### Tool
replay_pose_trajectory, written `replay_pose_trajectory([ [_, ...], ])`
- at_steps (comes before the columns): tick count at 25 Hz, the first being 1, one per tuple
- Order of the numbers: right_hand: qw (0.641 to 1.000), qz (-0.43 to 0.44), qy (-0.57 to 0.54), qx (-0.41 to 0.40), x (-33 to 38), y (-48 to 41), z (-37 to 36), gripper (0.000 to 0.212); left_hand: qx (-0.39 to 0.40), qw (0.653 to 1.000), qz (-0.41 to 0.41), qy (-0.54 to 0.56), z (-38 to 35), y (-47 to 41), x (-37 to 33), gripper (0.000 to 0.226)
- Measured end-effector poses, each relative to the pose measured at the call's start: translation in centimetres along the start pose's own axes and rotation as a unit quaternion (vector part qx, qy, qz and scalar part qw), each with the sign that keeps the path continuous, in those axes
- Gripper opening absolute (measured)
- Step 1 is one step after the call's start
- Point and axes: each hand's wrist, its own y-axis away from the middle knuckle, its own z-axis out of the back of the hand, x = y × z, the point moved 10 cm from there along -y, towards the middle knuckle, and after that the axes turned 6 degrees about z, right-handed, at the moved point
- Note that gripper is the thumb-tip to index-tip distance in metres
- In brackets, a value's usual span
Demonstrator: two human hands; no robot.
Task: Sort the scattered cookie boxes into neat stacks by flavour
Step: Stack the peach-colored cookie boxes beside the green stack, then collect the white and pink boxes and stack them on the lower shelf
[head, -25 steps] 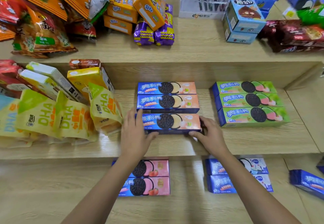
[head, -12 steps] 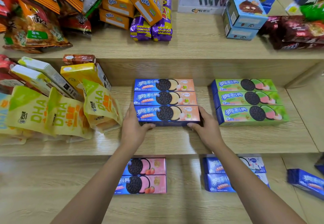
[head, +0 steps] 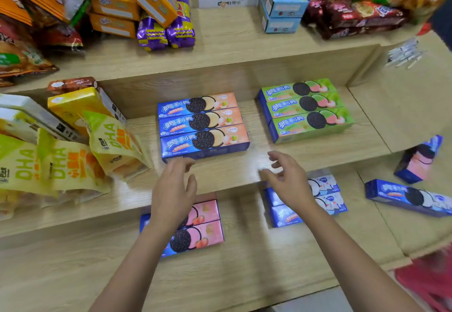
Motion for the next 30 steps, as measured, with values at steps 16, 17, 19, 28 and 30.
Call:
replay_pose_trajectory([
  [16,0.940,-0.316,0.010,-0.129,-18.1,37.0,19.2,0.029,0.403,0.882,-0.239,-0.054,-24.9,19.6,-19.3,0.027],
  [17,0.943,-0.307,0.004,-0.132,-19.2,36.8,20.5,0.030,0.412,0.877,-0.238,-0.062,-26.5,20.5,-20.3,0.027],
  [19,0.951,-0.285,-0.004,-0.120,-21.6,36.2,23.4,0.030,0.421,0.878,-0.219,-0.065,-30.3,22.0,-22.4,0.028],
  [28,0.953,-0.302,-0.008,0.030,-31.3,37.4,28.3,0.029,0.377,0.906,-0.192,-0.022,-41.4,19.7,-37.8,0.025],
  [30,0.950,-0.309,-0.005,0.039,-33.7,36.4,29.8,0.029,0.365,0.913,-0.181,-0.021,-43.6,17.8,-39.9,0.024],
])
